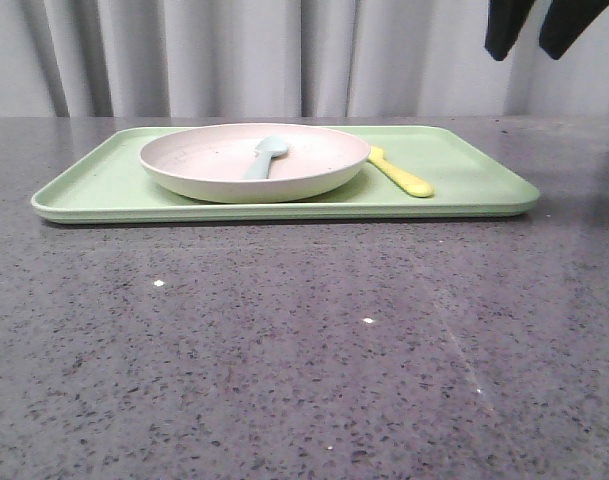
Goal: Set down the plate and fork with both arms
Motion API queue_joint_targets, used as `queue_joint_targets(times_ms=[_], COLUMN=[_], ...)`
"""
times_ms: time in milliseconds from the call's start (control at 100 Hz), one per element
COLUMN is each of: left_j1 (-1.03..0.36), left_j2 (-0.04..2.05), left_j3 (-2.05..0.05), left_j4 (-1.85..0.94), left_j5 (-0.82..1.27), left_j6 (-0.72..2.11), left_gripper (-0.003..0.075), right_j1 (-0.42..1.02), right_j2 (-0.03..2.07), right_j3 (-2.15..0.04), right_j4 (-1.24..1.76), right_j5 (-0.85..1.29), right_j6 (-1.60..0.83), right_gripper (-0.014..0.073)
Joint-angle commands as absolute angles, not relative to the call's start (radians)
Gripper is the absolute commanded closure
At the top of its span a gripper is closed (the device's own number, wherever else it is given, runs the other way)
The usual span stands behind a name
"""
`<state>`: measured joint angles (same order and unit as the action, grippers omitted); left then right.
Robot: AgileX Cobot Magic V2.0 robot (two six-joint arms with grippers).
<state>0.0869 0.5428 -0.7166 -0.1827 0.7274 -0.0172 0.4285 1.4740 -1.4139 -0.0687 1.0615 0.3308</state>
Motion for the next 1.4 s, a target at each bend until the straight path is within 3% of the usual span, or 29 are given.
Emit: queue_joint_targets(times_ms=[0,150,360,550,920,1390], left_j1=[0.088,0.088,0.088,0.082,0.015,-0.061], left_j2=[0.547,0.547,0.547,0.547,0.547,0.378], left_j3=[-0.743,-0.743,-0.743,-0.743,-0.723,-0.589], left_j4=[-0.199,-0.199,-0.199,-0.201,-0.228,-0.23], left_j5=[0.659,0.659,0.667,0.681,0.68,0.637], left_j6=[-0.021,-0.011,0.0,0.02,0.057,0.057], left_gripper=[0.0472,0.0493,0.062,0.074,0.0741,0.0741], right_j1=[0.428,0.428,0.428,0.428,0.427,0.427], right_j2=[1.363,1.228,1.058,0.928,0.714,0.404], right_j3=[-1.353,-1.213,-1.025,-0.895,-0.727,-0.578], right_j4=[-0.079,-0.098,-0.1,-0.124,-0.148,-0.148], right_j5=[0.953,0.854,0.719,0.641,0.605,0.591], right_j6=[0.324,0.324,0.324,0.324,0.324,0.324], right_gripper=[0.0253,0.0253,0.0265,0.0414,0.0662,0.0661])
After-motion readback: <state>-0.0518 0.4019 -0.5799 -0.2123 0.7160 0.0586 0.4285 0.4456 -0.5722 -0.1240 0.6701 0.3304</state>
